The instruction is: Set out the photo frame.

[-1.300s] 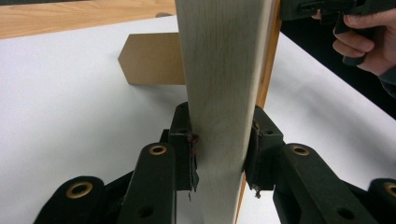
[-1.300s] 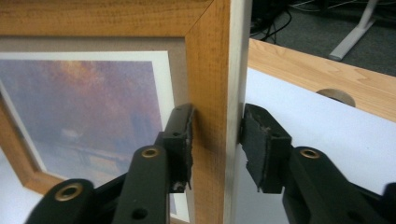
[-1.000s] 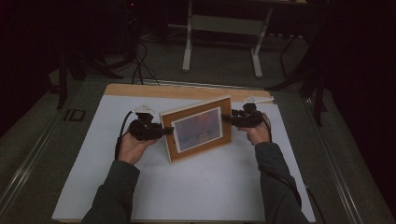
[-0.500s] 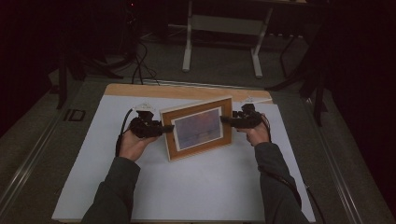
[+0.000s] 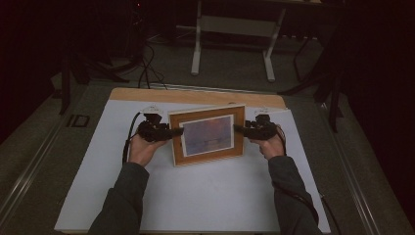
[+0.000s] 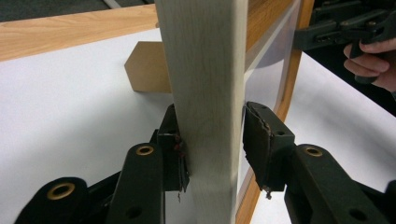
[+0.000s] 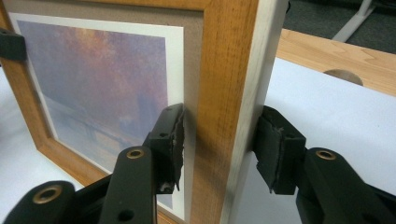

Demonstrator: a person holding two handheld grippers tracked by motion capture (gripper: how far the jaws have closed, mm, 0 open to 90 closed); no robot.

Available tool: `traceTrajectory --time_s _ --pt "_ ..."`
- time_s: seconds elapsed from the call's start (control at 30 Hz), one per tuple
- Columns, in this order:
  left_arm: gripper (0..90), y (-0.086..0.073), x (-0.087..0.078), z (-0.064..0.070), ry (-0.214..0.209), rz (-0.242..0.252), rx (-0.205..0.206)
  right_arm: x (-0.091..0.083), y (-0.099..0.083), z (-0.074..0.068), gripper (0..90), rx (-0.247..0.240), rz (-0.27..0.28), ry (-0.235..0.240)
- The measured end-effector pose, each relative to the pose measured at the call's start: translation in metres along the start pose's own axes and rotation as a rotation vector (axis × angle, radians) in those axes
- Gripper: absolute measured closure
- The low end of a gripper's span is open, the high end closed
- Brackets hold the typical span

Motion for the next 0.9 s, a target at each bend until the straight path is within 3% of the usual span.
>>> traceTrajectory --time_s 0.3,0.63,0.73,0.9 --pt "56.9 0.005 0.004 -0.003 0.001 0.012 -0.008 -0.009 -0.009 -0.006 58.7 0.035 0.003 -0.014" --pt "53.3 0.01 0.009 -0.005 -0.02 0.022 0.004 -0.019 -0.018 -0.014 61.2 0.036 -0.015 -0.037" --pt "52.8 0.01 0.009 -0.005 -0.026 0.02 0.009 -0.021 -0.02 -0.015 61.9 0.06 -0.013 -0.022" --pt "51.5 0.011 0.01 -0.005 -0.032 0.019 0.011 -0.024 -0.023 -0.018 62.0 0.049 -0.023 -0.014"
Point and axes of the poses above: each handheld gripper's, and its own axes: x roughly forward along the jaws, y roughly out of its top, z roughly to its right, the point moved 6 cm from there along x, roughly forward along the jaws, and after that the axes turned 8 degrees about -z, right-handed, at the moved point
